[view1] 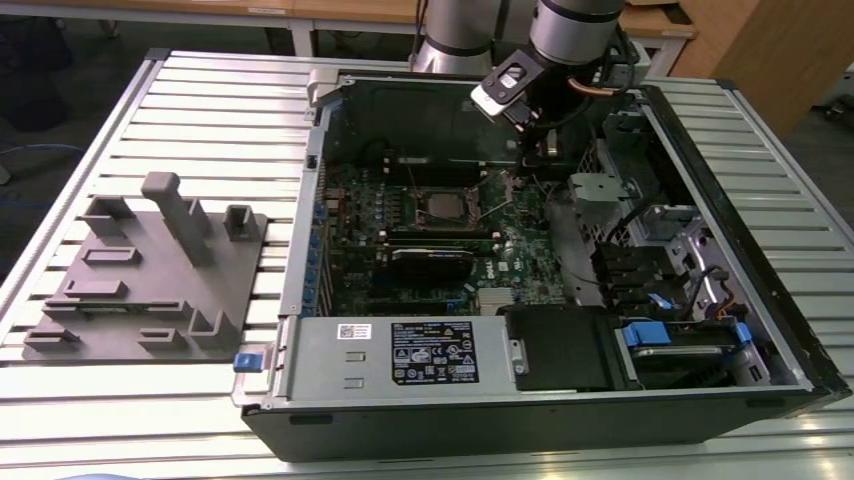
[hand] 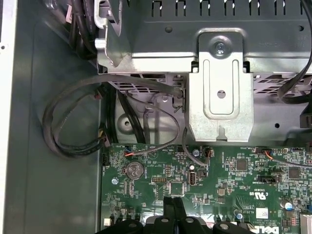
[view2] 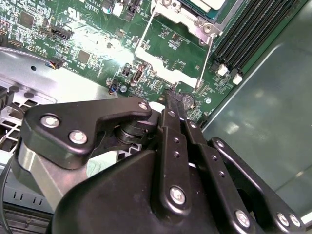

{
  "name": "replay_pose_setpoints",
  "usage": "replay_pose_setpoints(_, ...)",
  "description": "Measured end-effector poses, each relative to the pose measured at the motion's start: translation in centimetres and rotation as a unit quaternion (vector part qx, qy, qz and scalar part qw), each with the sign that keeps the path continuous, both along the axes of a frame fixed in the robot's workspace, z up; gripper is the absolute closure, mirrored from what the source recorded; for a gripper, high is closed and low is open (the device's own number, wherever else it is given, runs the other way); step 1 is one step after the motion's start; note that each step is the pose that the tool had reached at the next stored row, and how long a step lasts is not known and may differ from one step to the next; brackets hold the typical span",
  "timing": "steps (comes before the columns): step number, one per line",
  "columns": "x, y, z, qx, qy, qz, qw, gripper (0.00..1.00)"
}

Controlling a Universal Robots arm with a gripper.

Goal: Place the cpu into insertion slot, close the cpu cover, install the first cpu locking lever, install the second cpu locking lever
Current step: 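Close the cpu cover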

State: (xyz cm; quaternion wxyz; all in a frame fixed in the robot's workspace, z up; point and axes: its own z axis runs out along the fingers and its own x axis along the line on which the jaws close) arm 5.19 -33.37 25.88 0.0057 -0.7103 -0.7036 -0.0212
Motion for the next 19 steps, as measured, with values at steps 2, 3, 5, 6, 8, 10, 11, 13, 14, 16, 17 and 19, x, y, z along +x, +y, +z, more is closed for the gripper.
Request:
replay_pose_setpoints(2, 0.04, 0.02, 0.00, 0.0000, 0.0000, 0.000, 1.00000, 0.89)
replay_pose_setpoints(3, 0.06, 0.03, -0.01, 0.0000, 0.0000, 0.000, 1.00000, 0.89)
replay_pose_setpoints(5, 0.10, 0.05, -0.01, 0.0000, 0.0000, 0.000, 1.00000, 0.89)
replay_pose_setpoints(6, 0.12, 0.07, -0.01, 0.0000, 0.0000, 0.000, 1.00000, 0.89)
replay_pose_setpoints(8, 0.14, 0.07, -0.02, 0.0000, 0.0000, 0.000, 1.00000, 0.89)
replay_pose_setpoints(10, 0.16, 0.08, -0.04, -0.0001, 0.0000, 0.000, 1.00000, 0.89)
replay_pose_setpoints(11, 0.16, 0.09, -0.08, 0.0001, 0.0000, 0.000, 1.00000, 0.89)
replay_pose_setpoints(13, 0.16, 0.09, -0.19, 0.0000, 0.0000, 0.000, 1.00000, 0.89)
replay_pose_setpoints(14, 0.16, 0.09, -0.24, 0.0000, 0.0000, 0.000, 1.00000, 0.89)
replay_pose_setpoints(16, 0.17, 0.10, -0.29, -0.0001, 0.0000, 0.000, 1.00000, 0.89)
replay_pose_setpoints(17, 0.20, 0.17, -0.35, 0.0000, 0.0000, 0.000, 1.00000, 0.89)
replay_pose_setpoints(19, 0.25, 0.26, -0.38, 0.0000, 0.0000, 0.000, 1.00000, 0.89)
